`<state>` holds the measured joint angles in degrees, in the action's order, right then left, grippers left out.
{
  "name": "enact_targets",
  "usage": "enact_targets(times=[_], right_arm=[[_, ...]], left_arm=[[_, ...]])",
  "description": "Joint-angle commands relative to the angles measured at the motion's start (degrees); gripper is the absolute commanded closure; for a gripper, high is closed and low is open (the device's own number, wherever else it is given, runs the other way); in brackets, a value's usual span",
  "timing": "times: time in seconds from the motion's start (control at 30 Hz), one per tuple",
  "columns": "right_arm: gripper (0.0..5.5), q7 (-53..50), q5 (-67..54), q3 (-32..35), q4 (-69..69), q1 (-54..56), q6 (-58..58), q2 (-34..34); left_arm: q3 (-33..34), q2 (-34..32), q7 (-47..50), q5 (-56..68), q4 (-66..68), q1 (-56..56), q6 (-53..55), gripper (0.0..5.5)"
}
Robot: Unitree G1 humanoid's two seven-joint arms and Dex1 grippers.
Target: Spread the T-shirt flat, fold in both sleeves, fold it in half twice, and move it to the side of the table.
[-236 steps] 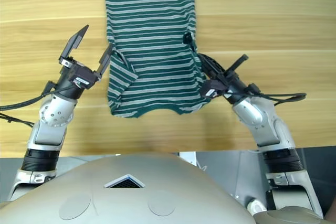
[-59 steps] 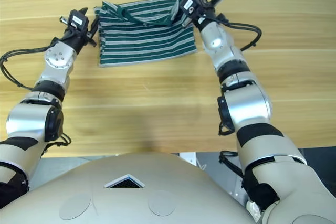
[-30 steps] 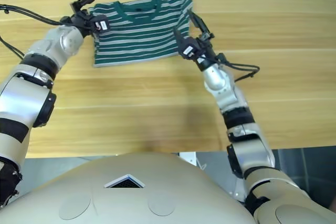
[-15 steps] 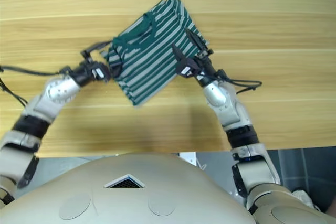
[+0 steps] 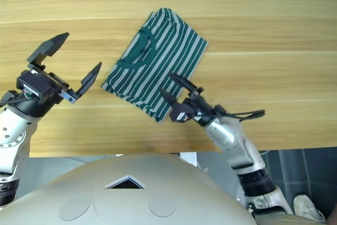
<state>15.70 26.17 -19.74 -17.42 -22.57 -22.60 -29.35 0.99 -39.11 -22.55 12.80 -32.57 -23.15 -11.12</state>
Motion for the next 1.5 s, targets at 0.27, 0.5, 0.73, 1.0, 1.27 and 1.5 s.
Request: enact_targets(times=[0.27, 0.5, 0.73, 1.0, 1.27, 1.5], right_arm=[[2.65, 0.2, 4.6, 2.3, 10.9, 1.5, 0.5, -5.8], [2.65, 6.0, -6.5, 12.3, 8.1, -5.6, -8.8, -20.5], [2.65, 6.6, -21.6, 18.8, 2.2, -0.9, -10.4, -17.4], [2.65, 11.9, -18.5, 24.8, 6.8, -8.8, -11.6, -21.0], [2.65, 13.2, -7.9, 25.0, 13.8, -13.1, -12.8, -22.9], [2.65, 15.0, -7.0, 21.6, 13.3, -16.3, -15.4, -24.0]], left_arm=[[-0.4, 2.9, -1.8, -10.7, 15.9, 7.7, -6.2, 1.56], [-0.5, 3.5, -2.8, -13.9, 25.5, 10.5, -11.0, 1.56], [-9.2, -3.1, -11.3, -24.5, 34.9, 10.4, -20.8, 1.56], [-20.0, -10.9, -22.8, -31.2, 35.8, 14.0, -30.3, 1.56], [-28.4, -7.2, -23.8, -33.2, 39.7, 20.1, -35.3, 1.56], [-32.3, -4.3, -22.4, -35.6, 44.6, 24.8, -38.1, 1.56]])
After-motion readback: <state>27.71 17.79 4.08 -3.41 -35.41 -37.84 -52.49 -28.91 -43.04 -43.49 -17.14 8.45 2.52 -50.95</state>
